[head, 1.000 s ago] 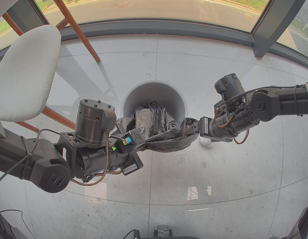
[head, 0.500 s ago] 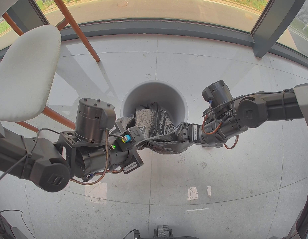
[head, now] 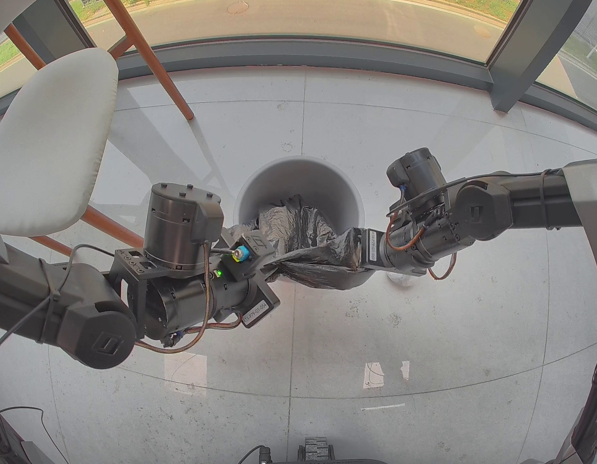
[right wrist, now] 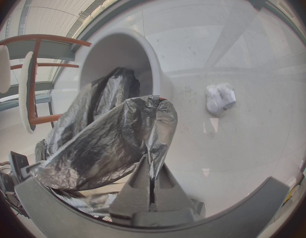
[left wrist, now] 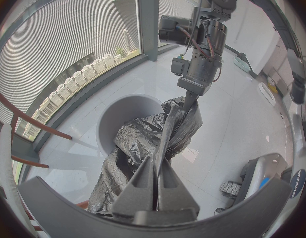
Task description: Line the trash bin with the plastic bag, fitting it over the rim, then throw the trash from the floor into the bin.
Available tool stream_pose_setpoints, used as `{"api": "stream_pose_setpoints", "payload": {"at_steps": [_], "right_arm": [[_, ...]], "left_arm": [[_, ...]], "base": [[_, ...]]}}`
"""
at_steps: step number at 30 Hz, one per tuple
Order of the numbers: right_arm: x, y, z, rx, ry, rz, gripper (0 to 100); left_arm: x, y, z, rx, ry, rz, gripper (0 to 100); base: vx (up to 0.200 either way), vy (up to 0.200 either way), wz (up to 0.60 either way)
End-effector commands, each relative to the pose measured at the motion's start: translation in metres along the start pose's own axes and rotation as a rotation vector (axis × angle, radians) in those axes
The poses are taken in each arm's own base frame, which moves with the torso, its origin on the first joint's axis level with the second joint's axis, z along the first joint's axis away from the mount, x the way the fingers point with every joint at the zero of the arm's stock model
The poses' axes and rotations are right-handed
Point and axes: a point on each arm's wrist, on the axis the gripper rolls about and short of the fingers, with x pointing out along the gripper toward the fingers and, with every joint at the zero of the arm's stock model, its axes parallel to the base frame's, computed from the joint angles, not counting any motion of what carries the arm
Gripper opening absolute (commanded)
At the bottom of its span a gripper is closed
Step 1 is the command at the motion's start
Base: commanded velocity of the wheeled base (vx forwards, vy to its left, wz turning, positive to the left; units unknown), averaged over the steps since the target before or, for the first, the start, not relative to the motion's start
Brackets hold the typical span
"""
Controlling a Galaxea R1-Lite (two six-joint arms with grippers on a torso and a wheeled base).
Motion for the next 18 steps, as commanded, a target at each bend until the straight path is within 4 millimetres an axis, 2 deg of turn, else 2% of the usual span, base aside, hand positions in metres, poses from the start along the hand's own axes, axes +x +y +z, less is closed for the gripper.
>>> {"api": "stream_pose_setpoints", "payload": {"at_steps": [1,4,7,12,18], "right_arm": [[-0.035,0.014,0.023,-0.026,-0.123,0.065,0],[-0.045,0.018,0.032,-0.105,-0.173,0.082,0],[-0.051,0.014,0.042,-0.189,-0.256,0.094,0],[-0.055,0.015,0.057,-0.264,-0.398,0.157,0],[-0.051,0.005,0.068,-0.286,-0.470,0.183,0]], "left_arm": [[0.000,0.005,0.007,-0.050,-0.017,0.031,0],[0.001,0.012,0.003,-0.100,-0.004,0.058,0],[0.002,0.014,0.004,-0.117,-0.007,0.063,0],[0.007,0.016,0.008,-0.121,-0.015,0.071,0],[0.042,0.017,0.019,-0.120,-0.018,0.114,0]], "base": [[0.000,0.000,0.00],[0.000,0.000,0.00],[0.000,0.000,0.00],[0.000,0.000,0.00],[0.000,0.000,0.00]]}}
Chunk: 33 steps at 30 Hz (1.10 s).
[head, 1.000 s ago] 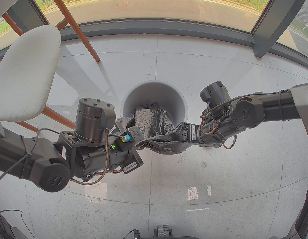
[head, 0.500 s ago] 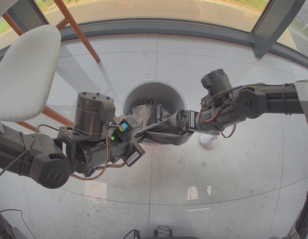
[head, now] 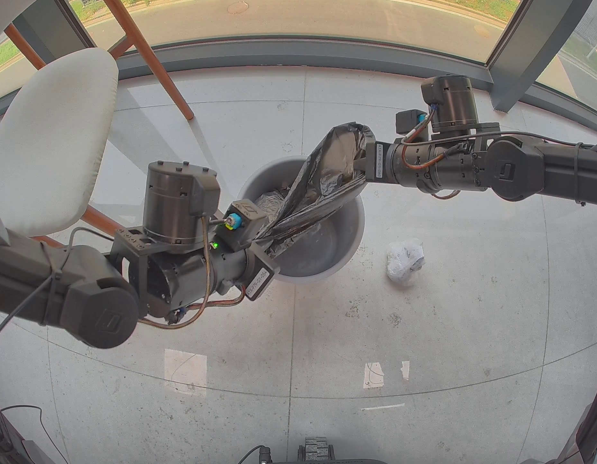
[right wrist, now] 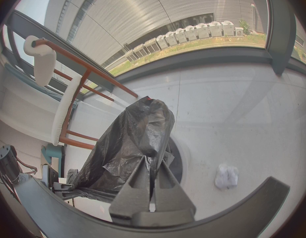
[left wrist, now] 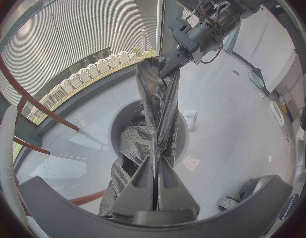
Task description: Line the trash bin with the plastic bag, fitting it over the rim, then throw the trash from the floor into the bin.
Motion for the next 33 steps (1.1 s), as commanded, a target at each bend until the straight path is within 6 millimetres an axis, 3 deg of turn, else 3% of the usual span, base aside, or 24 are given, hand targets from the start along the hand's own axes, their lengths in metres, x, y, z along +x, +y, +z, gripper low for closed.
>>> {"api": "stream_pose_setpoints", "payload": {"at_steps": [1,10,15,16,24,33], "right_arm": [[0.000,-0.016,0.002,-0.021,-0.022,-0.011,0],[0.009,-0.049,-0.013,-0.048,-0.027,-0.042,0],[0.012,-0.060,-0.018,-0.047,-0.033,-0.042,0],[0.012,-0.061,-0.018,-0.049,-0.032,-0.044,0],[0.008,-0.078,-0.035,-0.048,0.027,-0.084,0],[0.008,-0.083,-0.042,-0.058,0.019,-0.090,0]], "left_arm": [[0.036,-0.006,0.004,0.003,0.008,0.026,0],[0.070,-0.018,0.009,0.001,-0.023,0.035,0],[0.075,-0.028,0.004,0.009,-0.003,0.016,0],[0.075,-0.030,0.005,0.008,-0.007,0.013,100],[0.073,-0.042,0.022,-0.195,-0.062,-0.011,100],[0.088,-0.039,0.025,-0.222,-0.078,0.007,100]], "base": [[0.000,0.000,0.00],[0.000,0.000,0.00],[0.000,0.000,0.00],[0.000,0.000,0.00],[0.000,0.000,0.00],[0.000,0.000,0.00]]}}
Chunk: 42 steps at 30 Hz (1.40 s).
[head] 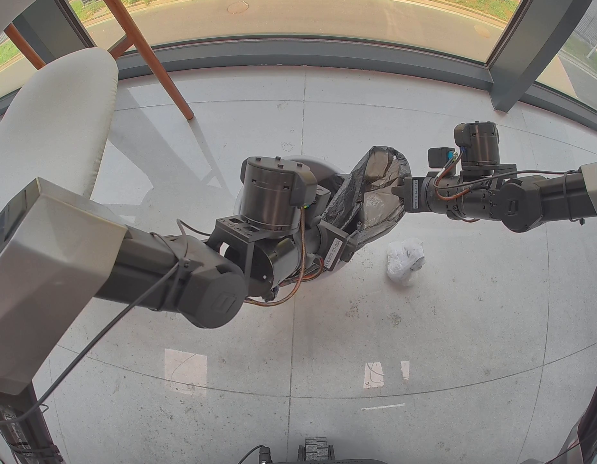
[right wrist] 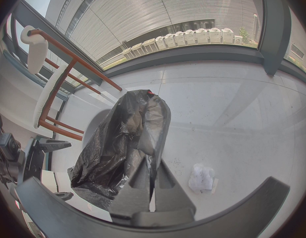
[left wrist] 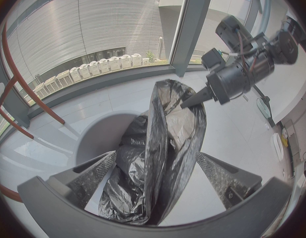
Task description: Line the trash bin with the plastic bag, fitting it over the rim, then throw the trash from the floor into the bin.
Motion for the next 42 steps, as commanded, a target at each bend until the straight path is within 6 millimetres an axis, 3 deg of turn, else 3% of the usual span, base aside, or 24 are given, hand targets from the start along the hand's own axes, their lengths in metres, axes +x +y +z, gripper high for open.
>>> {"api": "stream_pose_setpoints", "payload": {"at_steps": [1,4,15,16,22,26,31,36,39,40,42], "right_arm": [[-0.001,-0.002,-0.004,0.001,0.002,-0.002,0],[-0.001,-0.002,-0.007,0.001,0.005,-0.001,0],[-0.003,0.001,-0.006,-0.003,0.001,0.004,0],[-0.003,0.001,-0.005,-0.003,0.000,0.004,0],[-0.006,0.004,-0.003,-0.007,-0.007,0.010,0],[-0.008,0.003,0.000,-0.007,-0.016,0.009,0],[-0.012,0.003,0.003,-0.008,-0.029,0.007,0],[-0.011,0.004,0.003,-0.023,-0.038,0.051,0],[-0.011,0.004,0.002,-0.025,-0.036,0.052,0],[-0.007,0.003,-0.010,-0.040,-0.017,0.065,0],[-0.004,0.001,-0.013,-0.064,-0.031,0.084,0]], "left_arm": [[0.010,0.000,-0.004,-0.004,0.007,0.008,100],[0.017,0.011,-0.007,-0.012,0.014,0.034,100],[0.032,0.005,-0.026,-0.013,0.062,0.023,100],[0.033,0.005,-0.026,-0.014,0.060,0.023,0],[0.039,0.004,-0.038,-0.009,0.089,0.022,0],[0.040,0.019,-0.033,-0.019,0.077,0.052,0],[0.036,0.038,-0.018,-0.031,0.058,0.083,0],[0.023,0.057,0.018,-0.051,-0.010,0.118,0],[0.022,0.058,0.019,-0.053,-0.011,0.118,0],[0.011,0.081,0.039,-0.064,-0.021,0.157,0],[0.008,0.086,0.050,-0.068,-0.036,0.165,0]], "base": [[0.000,0.000,0.00],[0.000,0.000,0.00],[0.000,0.000,0.00],[0.000,0.000,0.00],[0.000,0.000,0.00],[0.000,0.000,0.00],[0.000,0.000,0.00],[0.000,0.000,0.00],[0.000,0.000,0.00],[0.000,0.000,0.00],[0.000,0.000,0.00]]}}
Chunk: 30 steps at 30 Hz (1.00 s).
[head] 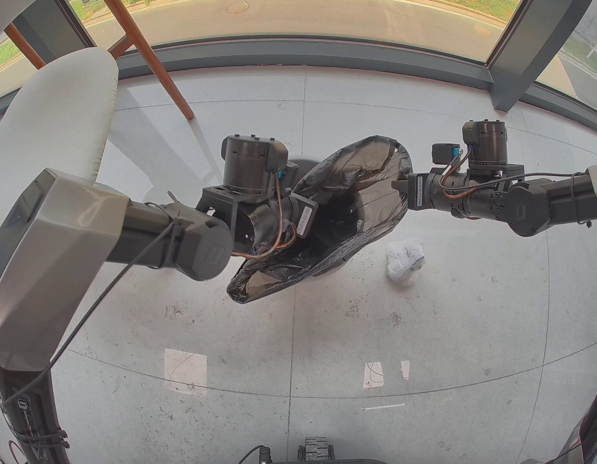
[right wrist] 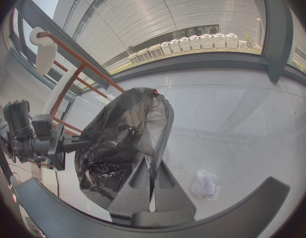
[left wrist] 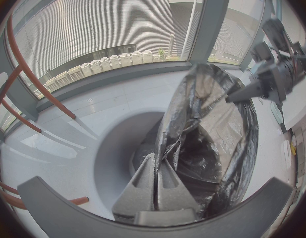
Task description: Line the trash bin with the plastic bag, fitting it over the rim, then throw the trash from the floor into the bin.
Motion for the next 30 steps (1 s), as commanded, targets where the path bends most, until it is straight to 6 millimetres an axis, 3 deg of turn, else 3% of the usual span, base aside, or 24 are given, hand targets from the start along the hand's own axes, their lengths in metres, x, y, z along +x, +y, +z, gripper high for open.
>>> {"api": "stream_pose_setpoints", "payload": {"at_steps": [1,3,8,17,18,24,27,30], "right_arm": [[0.007,-0.003,-0.017,-0.038,0.006,0.033,0],[0.014,-0.005,-0.021,-0.054,-0.008,0.039,0],[0.028,-0.006,-0.021,-0.099,-0.050,0.053,0],[0.033,-0.020,-0.022,-0.115,-0.058,0.040,0],[0.034,-0.023,-0.022,-0.124,-0.057,0.032,100],[0.027,-0.031,-0.014,-0.132,-0.114,0.027,100],[0.008,-0.026,-0.005,-0.139,-0.130,0.065,100],[-0.012,-0.020,-0.009,-0.136,-0.112,0.085,100]], "left_arm": [[-0.017,0.035,0.043,-0.030,-0.068,0.062,0],[-0.016,0.053,0.043,-0.035,-0.055,0.098,0],[-0.014,0.070,0.042,-0.042,-0.056,0.127,0],[-0.012,0.073,0.042,-0.045,-0.062,0.135,0],[-0.011,0.073,0.041,-0.045,-0.060,0.137,0],[-0.005,0.075,0.036,-0.047,-0.050,0.141,0],[0.003,0.079,0.031,-0.049,-0.045,0.152,0],[0.008,0.084,0.027,-0.055,-0.049,0.162,0]], "base": [[0.000,0.000,0.00],[0.000,0.000,0.00],[0.000,0.000,0.00],[0.000,0.000,0.00],[0.000,0.000,0.00],[0.000,0.000,0.00],[0.000,0.000,0.00],[0.000,0.000,0.00]]}}
